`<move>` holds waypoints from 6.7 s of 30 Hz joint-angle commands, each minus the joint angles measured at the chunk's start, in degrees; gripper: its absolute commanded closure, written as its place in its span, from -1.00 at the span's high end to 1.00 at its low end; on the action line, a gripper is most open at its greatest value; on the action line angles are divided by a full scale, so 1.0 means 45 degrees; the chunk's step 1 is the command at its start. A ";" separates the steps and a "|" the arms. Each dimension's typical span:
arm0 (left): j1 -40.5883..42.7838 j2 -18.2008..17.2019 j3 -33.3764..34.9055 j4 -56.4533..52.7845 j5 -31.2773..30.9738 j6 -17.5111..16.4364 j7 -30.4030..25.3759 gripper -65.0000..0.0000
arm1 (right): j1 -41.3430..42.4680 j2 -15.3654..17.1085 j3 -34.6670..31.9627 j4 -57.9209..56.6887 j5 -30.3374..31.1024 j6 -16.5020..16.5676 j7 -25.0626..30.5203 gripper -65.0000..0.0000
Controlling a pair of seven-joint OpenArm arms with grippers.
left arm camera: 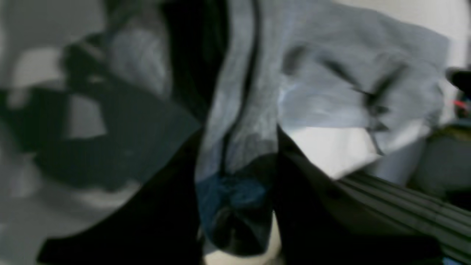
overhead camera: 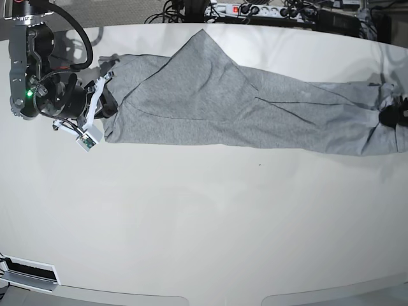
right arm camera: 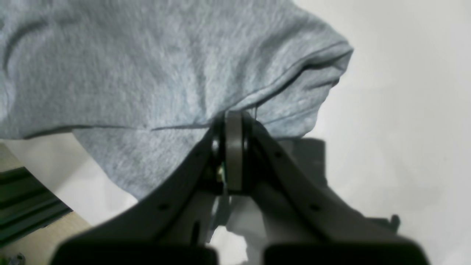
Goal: Layout the t-shirt on the table in an organized manner, then fold the t-shirt properly
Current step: 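Fold the hem end with the left gripper toward the right gripper, then release the shirt with both grippers and move the right gripper to the collar end, then fold the collar end with the right gripper over the folded bundle, then press and square the folded shirt with both grippers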
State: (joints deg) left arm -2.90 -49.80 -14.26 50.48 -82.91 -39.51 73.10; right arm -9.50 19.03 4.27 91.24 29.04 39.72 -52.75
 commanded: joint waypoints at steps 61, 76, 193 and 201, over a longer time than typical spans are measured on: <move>-0.0131 0.3371 -0.0121 0.5974 0.0034 -0.0110 0.1141 -1.00 | 0.0481 0.0209 0.3881 0.0058 0.2992 -0.0597 -0.1044 0.27; -0.0141 0.2773 -0.0539 0.5974 -0.0024 -0.0110 0.1088 -1.00 | -0.0117 -0.0549 0.4964 -0.5396 0.6994 0.0061 -0.2506 0.27; -0.0015 0.5532 0.9947 0.9729 1.0608 -0.0110 -0.3502 -1.00 | 0.6261 -0.1103 -0.4464 -0.4469 0.0772 0.0061 -0.2390 -1.00; -0.1899 0.5532 1.0083 0.5931 1.3799 -0.0110 -0.7174 -1.00 | 0.5935 -0.0272 -0.4464 -0.4299 0.5367 0.0061 -0.5401 -1.00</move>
State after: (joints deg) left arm -10.31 -24.58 31.51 76.55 -22.09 -41.06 40.14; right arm 15.99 17.47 -16.03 70.87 52.05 39.86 -77.47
